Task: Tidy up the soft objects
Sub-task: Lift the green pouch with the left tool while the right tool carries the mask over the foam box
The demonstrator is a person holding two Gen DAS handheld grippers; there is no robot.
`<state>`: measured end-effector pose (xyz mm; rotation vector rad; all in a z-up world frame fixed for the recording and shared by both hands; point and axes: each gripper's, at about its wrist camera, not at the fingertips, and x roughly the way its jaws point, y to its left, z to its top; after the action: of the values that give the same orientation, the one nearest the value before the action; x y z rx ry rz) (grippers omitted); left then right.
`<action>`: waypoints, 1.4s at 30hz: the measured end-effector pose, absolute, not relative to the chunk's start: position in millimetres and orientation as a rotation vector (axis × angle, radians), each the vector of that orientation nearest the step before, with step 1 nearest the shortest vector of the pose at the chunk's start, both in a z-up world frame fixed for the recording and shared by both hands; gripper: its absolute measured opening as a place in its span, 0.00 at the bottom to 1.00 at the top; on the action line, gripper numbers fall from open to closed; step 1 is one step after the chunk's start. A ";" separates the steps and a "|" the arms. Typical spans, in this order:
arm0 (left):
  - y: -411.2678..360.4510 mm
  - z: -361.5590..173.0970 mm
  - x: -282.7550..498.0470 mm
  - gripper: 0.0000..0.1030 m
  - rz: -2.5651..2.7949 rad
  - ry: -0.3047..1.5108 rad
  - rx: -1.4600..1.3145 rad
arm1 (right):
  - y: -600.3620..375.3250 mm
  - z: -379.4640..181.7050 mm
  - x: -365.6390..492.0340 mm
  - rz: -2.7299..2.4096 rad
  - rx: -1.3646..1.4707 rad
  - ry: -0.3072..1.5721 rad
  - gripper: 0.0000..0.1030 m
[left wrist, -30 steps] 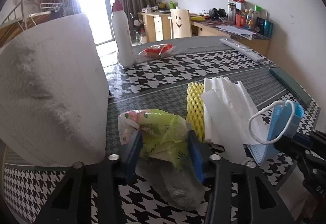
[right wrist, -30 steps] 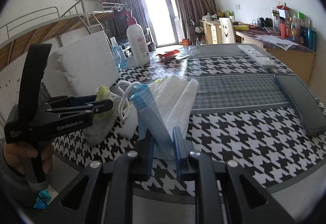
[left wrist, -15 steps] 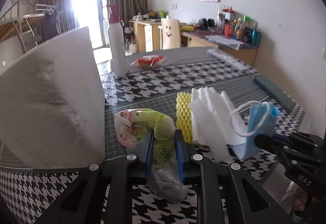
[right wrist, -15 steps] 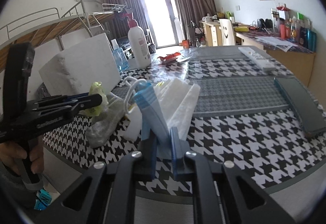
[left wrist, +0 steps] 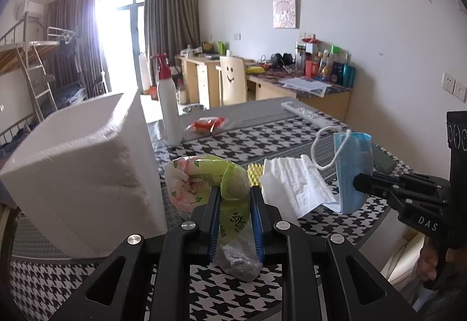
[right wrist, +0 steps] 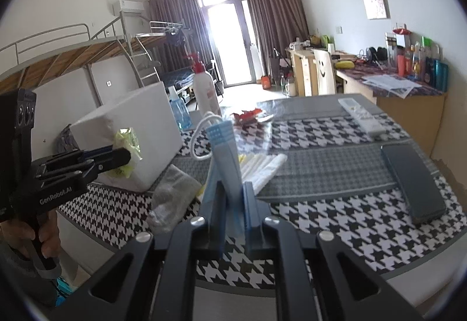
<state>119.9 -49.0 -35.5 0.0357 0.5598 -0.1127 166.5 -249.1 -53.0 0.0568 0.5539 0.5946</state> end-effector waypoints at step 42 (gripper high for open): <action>-21.3 33.4 92.9 0.21 -0.085 0.358 0.066 | -236.4 33.5 169.7 0.598 0.042 0.379 0.11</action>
<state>92.9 -21.3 33.4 0.0663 0.3580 -0.0848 169.7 -236.4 33.5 0.0420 0.3785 0.5985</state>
